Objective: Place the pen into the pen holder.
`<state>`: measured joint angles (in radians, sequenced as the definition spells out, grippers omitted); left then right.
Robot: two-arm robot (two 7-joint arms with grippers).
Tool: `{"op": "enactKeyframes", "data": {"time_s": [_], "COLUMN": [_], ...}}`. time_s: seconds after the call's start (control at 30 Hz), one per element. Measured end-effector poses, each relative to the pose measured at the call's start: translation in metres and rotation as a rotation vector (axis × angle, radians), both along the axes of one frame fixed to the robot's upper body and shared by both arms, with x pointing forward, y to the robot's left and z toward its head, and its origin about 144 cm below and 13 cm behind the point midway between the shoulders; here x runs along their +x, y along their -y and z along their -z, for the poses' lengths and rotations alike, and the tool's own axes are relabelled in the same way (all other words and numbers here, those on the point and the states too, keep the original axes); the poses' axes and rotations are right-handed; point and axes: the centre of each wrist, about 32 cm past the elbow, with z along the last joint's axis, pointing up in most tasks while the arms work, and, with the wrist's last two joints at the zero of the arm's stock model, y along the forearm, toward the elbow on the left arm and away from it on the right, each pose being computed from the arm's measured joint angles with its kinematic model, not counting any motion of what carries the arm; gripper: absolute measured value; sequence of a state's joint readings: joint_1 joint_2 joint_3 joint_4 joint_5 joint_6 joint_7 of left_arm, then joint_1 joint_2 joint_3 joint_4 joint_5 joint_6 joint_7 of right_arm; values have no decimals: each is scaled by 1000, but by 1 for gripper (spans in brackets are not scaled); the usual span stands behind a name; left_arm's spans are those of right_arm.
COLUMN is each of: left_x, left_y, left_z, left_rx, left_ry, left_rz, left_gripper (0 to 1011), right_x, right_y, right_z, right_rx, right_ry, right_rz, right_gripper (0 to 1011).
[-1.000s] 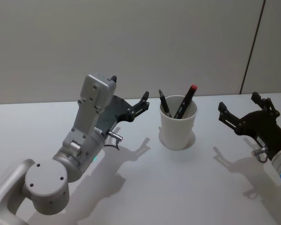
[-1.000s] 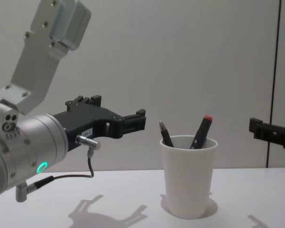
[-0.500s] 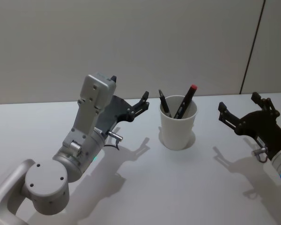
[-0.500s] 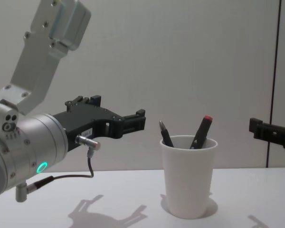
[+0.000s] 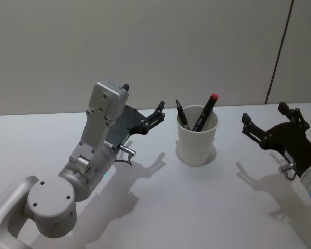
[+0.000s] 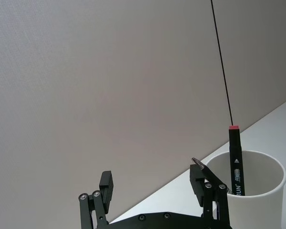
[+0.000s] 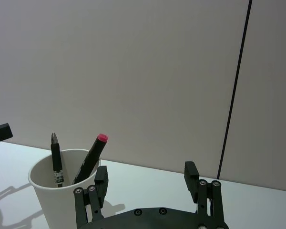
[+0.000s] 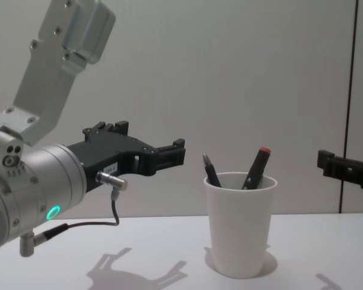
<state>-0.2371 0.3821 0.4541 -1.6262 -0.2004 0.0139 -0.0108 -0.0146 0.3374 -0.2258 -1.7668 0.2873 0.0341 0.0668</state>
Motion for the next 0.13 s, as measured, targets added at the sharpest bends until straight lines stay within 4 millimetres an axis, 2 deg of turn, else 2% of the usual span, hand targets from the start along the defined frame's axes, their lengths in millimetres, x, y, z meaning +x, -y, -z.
{"op": "enactKeyframes", "data": {"time_s": [0.13], "left_x": [0], "left_y": [0], "left_z": [0], "left_rx": [0], "left_ry": [0], "left_rz": [0], "left_gripper": [1001], "right_x": [0], "right_y": [0], "right_z": [0], "right_rx": [0], "right_ry": [0], "right_rz": [0], "right_gripper": [1001]}}
